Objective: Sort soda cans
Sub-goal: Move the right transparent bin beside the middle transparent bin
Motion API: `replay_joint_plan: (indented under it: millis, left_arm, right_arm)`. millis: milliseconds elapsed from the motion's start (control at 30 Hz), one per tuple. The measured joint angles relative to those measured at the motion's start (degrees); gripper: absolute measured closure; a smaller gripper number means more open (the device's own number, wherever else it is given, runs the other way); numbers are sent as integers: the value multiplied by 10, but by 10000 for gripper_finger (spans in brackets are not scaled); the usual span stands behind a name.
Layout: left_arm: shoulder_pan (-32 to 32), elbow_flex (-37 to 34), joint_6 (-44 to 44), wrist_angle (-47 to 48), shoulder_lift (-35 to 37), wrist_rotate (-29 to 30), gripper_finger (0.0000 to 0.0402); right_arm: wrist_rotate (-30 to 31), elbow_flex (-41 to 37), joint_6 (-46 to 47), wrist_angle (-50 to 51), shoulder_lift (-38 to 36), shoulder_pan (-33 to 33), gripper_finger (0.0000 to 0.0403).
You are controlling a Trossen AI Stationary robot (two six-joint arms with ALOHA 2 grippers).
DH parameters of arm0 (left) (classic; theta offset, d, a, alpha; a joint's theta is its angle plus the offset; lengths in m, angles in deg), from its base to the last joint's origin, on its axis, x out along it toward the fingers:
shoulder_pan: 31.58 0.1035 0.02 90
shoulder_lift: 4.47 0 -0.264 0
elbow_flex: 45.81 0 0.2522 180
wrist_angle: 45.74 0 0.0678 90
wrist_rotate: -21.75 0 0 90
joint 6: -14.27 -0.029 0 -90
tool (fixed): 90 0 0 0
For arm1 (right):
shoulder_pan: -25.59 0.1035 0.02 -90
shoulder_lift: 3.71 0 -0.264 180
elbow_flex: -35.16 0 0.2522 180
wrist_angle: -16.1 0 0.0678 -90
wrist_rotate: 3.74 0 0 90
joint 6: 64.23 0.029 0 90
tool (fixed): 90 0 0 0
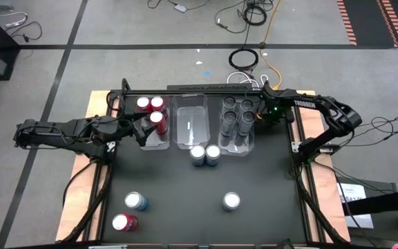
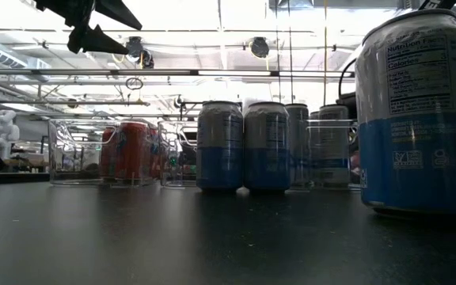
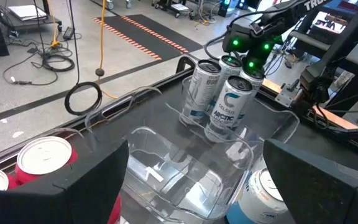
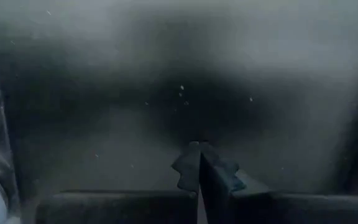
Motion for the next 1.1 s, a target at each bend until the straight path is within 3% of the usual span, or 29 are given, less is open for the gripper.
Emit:
replay_joint_plan:
  millis: [1100]
  left_arm:
    - [0,0,4,0,0,-13,20]
  right_arm:
    - [7,51,19,7,55,26,403]
